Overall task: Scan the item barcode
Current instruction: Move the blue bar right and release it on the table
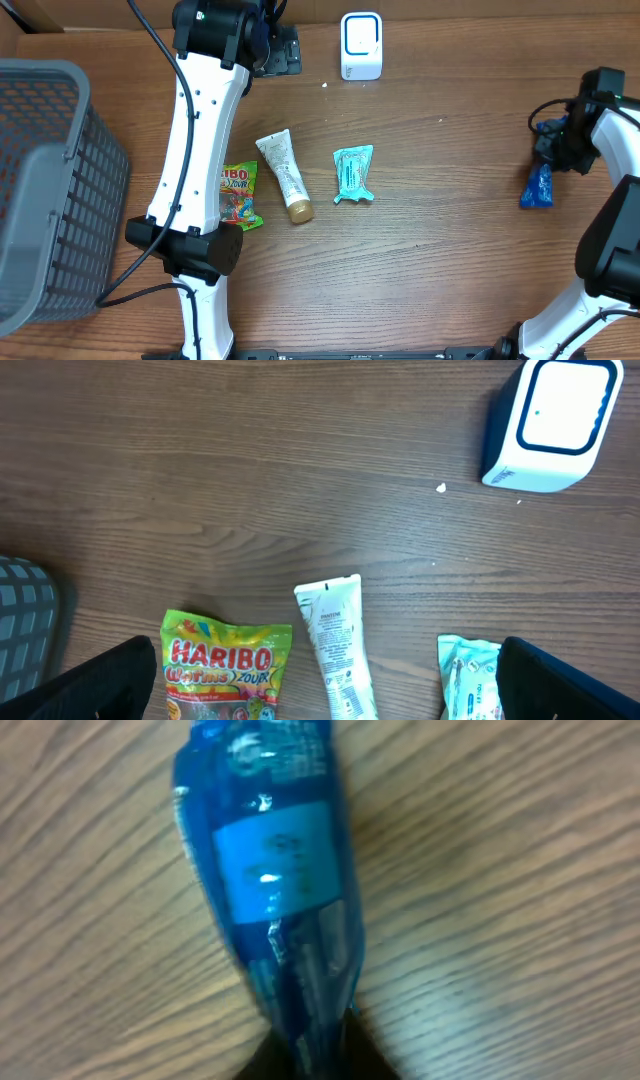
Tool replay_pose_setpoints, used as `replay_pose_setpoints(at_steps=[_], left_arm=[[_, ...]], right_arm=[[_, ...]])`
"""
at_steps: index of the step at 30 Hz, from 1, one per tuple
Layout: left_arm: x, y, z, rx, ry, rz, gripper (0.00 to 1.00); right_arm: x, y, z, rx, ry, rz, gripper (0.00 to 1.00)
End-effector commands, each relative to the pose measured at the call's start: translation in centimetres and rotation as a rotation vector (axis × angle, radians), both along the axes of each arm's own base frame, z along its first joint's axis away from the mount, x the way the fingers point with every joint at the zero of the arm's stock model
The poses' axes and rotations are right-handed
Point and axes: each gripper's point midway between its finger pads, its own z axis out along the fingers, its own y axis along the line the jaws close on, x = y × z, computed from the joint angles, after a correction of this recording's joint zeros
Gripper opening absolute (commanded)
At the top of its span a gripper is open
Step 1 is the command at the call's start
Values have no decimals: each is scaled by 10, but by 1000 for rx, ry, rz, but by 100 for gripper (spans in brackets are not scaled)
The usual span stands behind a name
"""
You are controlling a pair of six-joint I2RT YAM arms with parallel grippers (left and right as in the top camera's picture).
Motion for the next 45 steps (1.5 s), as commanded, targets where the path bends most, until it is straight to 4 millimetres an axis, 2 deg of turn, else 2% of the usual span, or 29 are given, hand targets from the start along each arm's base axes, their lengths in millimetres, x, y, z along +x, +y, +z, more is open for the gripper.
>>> replay_pose_setpoints(at_steps=[1, 2, 3, 6, 9, 12, 15, 16, 18, 19, 20, 21, 22, 24, 27, 29, 31, 37, 40, 45], left_arm=[[0, 1, 3, 12, -10, -7, 100], [0, 1, 3, 12, -10, -7, 100], [0, 1, 3, 12, -10, -7, 100], [0, 1, 3, 12, -10, -7, 100], [0, 1, 3, 12, -9, -7, 100], [0, 1, 3, 12, -10, -7, 100], [0, 1, 3, 12, -10, -7, 100], [0, 1, 3, 12, -10, -7, 100], [0, 1, 3, 12, -10, -7, 100], [0, 1, 3, 12, -10, -7, 100], [0, 1, 3, 12, -10, -7, 100], [0, 1, 3, 12, -10, -7, 100], [0, 1, 3, 12, -10, -7, 100], [0, 1, 3, 12, -10, -7, 100], [0, 1, 3, 12, -10, -7, 100], [0, 1, 3, 12, -10, -7, 100], [0, 1, 3, 12, -9, -6, 100], [0, 1, 3, 12, -9, -6, 100], [0, 1, 3, 12, -10, -6, 100], [0, 1, 3, 12, -10, -6, 100]], right_arm=[[9, 10, 6, 35, -43, 5, 100], [10, 12, 7, 49, -48, 8, 100], [15, 23, 10, 111, -72, 22, 100], [26, 64, 27, 352, -145, 72, 100], [37, 105, 59, 616, -244, 147, 100], [41, 138, 83, 790, -315, 235, 100], [42, 143, 76, 745, -287, 235, 100], [42, 132, 63, 653, -232, 152, 100], [40, 114, 48, 543, -173, 41, 100], [38, 108, 44, 505, -155, 13, 100], [38, 112, 45, 521, -158, 21, 100], [40, 117, 49, 545, -171, 43, 100], [44, 136, 59, 613, -216, 136, 99], [47, 152, 64, 637, -238, 196, 98], [45, 188, 60, 609, -212, 284, 94], [43, 199, 51, 528, -180, 306, 92], [43, 192, 28, 294, -122, 230, 92], [46, 180, -6, 146, -77, 203, 90], [32, 152, -23, 62, 13, 124, 90], [9, 95, -26, -3, 103, -43, 90]])
